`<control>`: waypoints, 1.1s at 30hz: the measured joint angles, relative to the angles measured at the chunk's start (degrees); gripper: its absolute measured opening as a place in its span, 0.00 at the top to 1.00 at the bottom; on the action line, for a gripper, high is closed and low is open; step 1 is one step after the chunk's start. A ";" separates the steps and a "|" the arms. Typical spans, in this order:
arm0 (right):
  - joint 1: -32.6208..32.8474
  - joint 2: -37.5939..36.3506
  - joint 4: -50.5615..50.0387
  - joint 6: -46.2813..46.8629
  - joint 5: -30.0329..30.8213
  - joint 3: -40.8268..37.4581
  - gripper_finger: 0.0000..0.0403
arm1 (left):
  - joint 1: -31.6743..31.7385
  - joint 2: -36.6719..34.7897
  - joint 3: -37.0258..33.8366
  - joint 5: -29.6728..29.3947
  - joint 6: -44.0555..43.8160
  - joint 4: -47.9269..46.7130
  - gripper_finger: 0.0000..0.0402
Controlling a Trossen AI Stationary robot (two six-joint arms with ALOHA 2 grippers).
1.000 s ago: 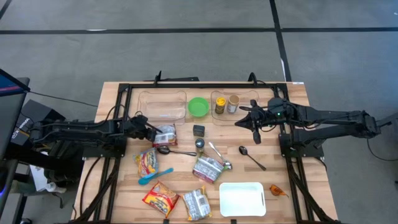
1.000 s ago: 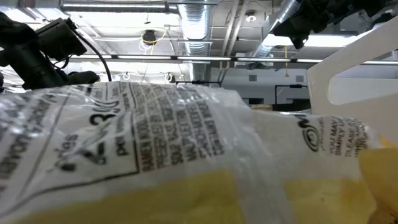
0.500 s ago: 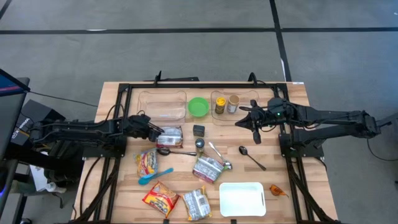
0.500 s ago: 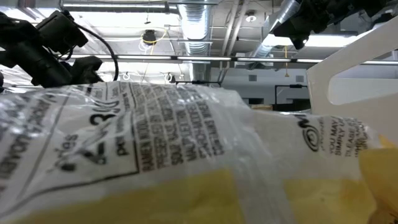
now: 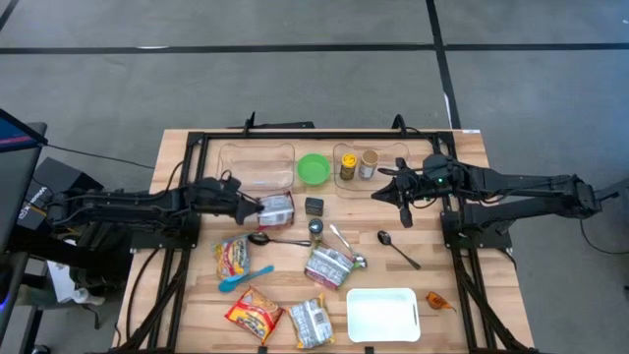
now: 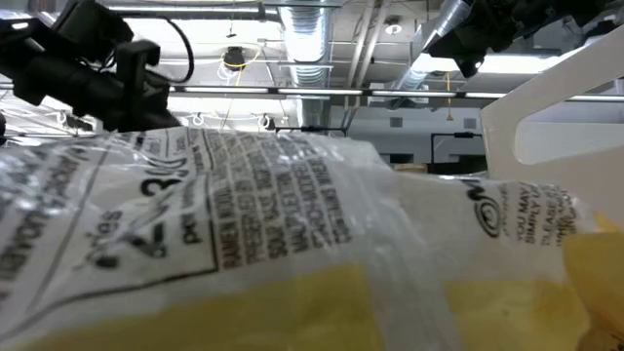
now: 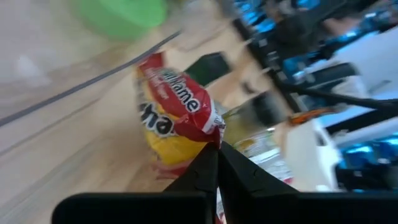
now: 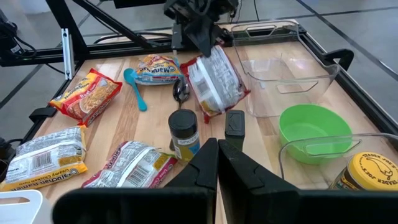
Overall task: Pick & Place Food Item
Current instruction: Put the red noodle pack in the left transparent bin
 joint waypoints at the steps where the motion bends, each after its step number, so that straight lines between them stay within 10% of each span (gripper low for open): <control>1: 0.00 0.02 0.00 0.00 0.00 0.00 0.99 | 0.00 0.00 0.00 0.69 -0.01 1.44 1.00; 17: 0.00 0.01 0.19 0.00 -0.01 0.00 0.99 | 1.20 0.00 0.00 7.12 3.46 25.85 1.00; 33: 0.00 0.01 0.87 -0.55 0.00 0.00 0.99 | 13.12 0.00 0.01 -7.58 24.20 28.67 1.00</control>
